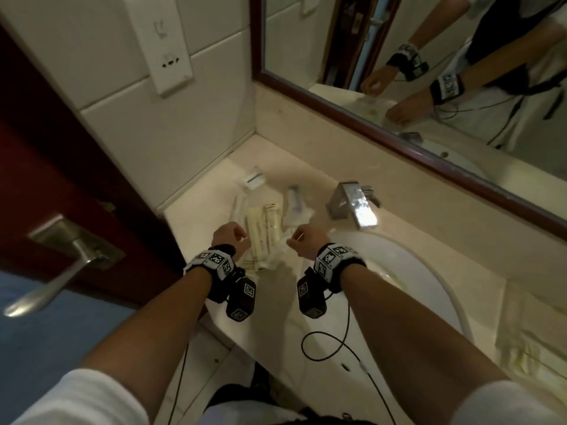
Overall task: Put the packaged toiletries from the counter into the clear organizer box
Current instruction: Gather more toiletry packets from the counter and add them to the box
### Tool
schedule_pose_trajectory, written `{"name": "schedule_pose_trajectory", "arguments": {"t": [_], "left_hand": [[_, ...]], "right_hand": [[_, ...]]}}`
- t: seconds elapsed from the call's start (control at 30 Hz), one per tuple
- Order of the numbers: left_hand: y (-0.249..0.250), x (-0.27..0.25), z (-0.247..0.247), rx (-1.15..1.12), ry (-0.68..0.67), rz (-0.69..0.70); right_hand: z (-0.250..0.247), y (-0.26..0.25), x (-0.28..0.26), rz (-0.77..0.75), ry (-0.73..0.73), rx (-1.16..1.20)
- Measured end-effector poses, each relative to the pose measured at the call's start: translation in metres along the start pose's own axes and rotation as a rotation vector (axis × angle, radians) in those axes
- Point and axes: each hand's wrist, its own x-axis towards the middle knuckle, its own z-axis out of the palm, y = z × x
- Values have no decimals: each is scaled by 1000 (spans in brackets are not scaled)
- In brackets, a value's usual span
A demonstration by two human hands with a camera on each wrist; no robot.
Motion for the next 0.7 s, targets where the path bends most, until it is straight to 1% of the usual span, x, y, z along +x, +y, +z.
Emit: {"name": "schedule_pose_trajectory", "arguments": {"t": [0.1,0.17,0.27,0.37,0.5,0.7], "left_hand": [[-1,9,1,-12,-57,-2],[-2,14,4,-9,-93,-19],[-4,23,8,3,-132,-66],[-5,33,12,-5,-161,-114],[-2,40,19,-35,-166,-123],[2,49,25,-131,-128,-143]], "right_hand": [[16,-13,16,-16,22,-83],[26,-20,25,-25,36,-54],[37,-29,37,22,32,21],[45,-35,48,64,68,47],[47,-38,56,132,99,77],[44,-36,67,234,87,142]]}}
